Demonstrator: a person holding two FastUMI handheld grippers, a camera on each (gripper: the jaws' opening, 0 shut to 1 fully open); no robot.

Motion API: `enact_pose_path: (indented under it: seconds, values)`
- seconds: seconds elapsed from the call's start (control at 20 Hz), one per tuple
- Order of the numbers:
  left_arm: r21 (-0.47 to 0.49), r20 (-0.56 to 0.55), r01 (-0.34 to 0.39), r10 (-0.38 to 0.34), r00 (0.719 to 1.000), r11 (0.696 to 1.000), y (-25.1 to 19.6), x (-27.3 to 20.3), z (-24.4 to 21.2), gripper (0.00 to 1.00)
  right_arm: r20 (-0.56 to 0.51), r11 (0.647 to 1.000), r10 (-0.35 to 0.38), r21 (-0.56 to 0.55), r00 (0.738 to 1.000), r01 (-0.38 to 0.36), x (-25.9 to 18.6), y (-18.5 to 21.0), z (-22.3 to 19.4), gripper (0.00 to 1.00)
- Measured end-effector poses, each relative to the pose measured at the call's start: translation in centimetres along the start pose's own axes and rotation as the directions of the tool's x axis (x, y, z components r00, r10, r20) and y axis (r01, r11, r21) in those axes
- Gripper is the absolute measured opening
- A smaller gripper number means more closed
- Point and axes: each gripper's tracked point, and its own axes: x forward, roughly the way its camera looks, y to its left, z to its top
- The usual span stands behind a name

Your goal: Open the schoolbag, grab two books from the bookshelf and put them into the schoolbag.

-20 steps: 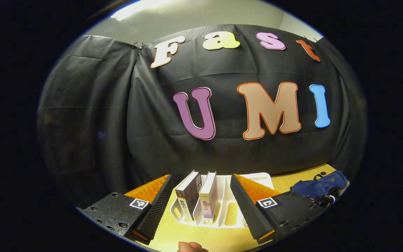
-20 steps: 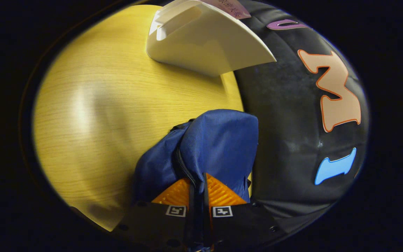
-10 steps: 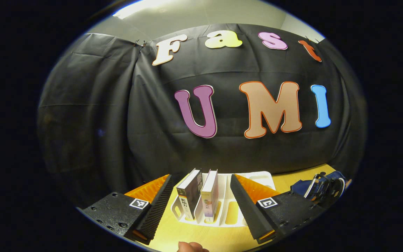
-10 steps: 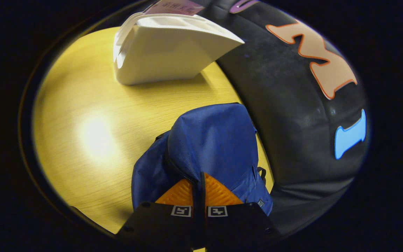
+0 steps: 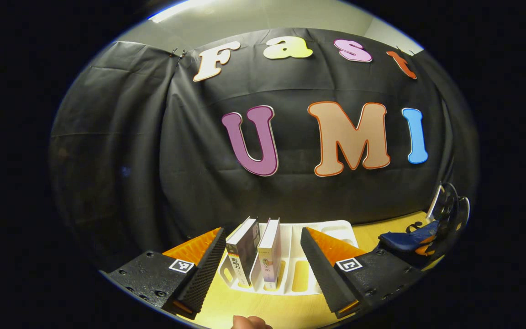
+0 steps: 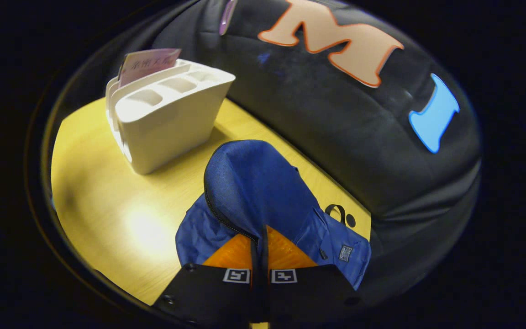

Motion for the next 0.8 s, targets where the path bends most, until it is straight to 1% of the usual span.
enact_pose_path:
  seconds: [0.15,0.25,0.3,0.35,0.4,0.45,0.5,0.6,0.65,0.8]
  values:
    - [-0.004,-0.007,0.011,-0.011,1.000,1.000,-0.1,0.5,-0.4,0.96,0.021,0.990,0.000,0.141,1.000,-0.003,-1.2,-1.9,0.6,0.04]
    - [-0.005,-0.025,0.015,-0.015,1.000,1.000,0.0,0.9,-1.1,0.96,0.034,0.970,-0.005,0.241,0.999,-0.003,-2.0,-3.1,0.7,0.04]
    - [-0.010,-0.034,0.018,-0.018,0.999,1.000,0.1,1.1,-1.5,0.99,0.042,0.956,-0.010,0.293,0.999,-0.003,-2.1,-3.8,0.8,0.04]
    - [-0.014,-0.046,0.020,-0.020,0.999,1.000,0.1,1.4,-1.8,0.97,0.052,0.935,-0.013,0.354,0.999,-0.006,-2.4,-4.4,0.9,0.04]
    - [-0.017,-0.052,0.020,-0.021,0.998,1.000,0.1,1.7,-2.2,1.00,0.061,0.913,-0.018,0.409,0.998,-0.008,-2.5,-5.0,1.0,0.04]
    - [-0.018,-0.059,0.021,-0.022,0.998,1.000,0.2,2.0,-2.2,0.96,0.071,0.890,-0.025,0.456,0.997,-0.010,-2.9,-5.4,1.1,0.00]
    - [-0.018,-0.063,0.026,-0.027,0.998,1.000,0.2,2.3,-2.4,0.96,0.079,0.871,-0.036,0.492,0.996,-0.007,-3.1,-6.0,1.2,0.07]
    - [-0.015,-0.073,0.050,-0.051,0.996,0.999,0.0,2.9,-2.8,0.96,0.091,0.839,-0.045,0.543,0.995,-0.011,-3.6,-6.5,1.3,0.07]
    - [-0.012,-0.081,0.057,-0.058,0.995,0.998,0.1,3.3,-2.8,0.96,0.094,0.825,-0.046,0.564,0.994,-0.015,-3.6,-6.8,1.0,0.03]
    - [-0.018,-0.098,0.080,-0.081,0.992,0.997,0.1,5.2,-2.5,0.96,0.102,0.780,-0.051,0.625,0.993,-0.024,-3.5,-7.4,0.7,0.03]
